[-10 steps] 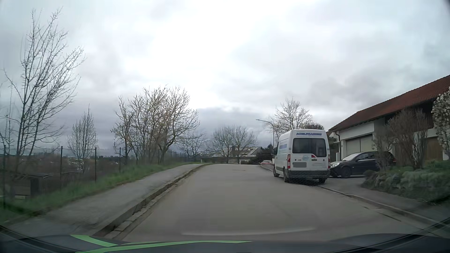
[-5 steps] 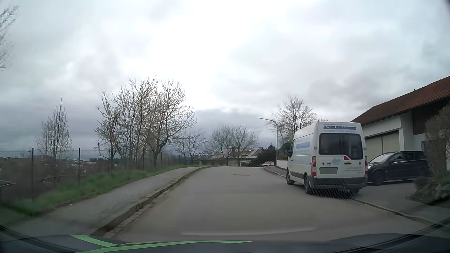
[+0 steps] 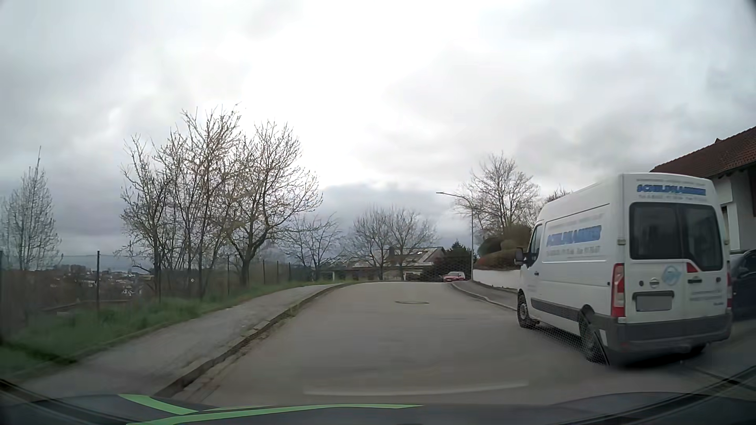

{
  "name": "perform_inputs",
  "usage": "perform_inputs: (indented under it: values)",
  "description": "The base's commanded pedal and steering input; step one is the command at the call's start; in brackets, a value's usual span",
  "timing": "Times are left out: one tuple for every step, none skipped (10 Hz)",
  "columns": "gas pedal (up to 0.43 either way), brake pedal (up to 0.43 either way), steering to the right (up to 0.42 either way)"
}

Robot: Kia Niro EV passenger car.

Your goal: Follow the waypoints while adhering to traffic rules and regulations

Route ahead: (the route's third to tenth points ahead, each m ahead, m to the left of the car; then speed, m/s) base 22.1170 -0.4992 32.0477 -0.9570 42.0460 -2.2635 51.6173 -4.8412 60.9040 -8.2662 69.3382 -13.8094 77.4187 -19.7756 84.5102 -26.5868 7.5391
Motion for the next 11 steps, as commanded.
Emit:
perform_inputs:
  values:
    - [0.189,0.0,0.002]
    - [0.189,0.0,0.003]
    - [0.189,0.0,0.003]
    - [0.189,0.0,0.004]
    - [0.177,0.0,0.005]
    - [0.177,0.0,0.006]
    - [0.177,0.0,0.009]
    - [0.177,0.0,0.012]
    - [0.177,0.0,0.017]
    - [0.177,0.0,0.02]
    - [0.169,0.0,0.021]
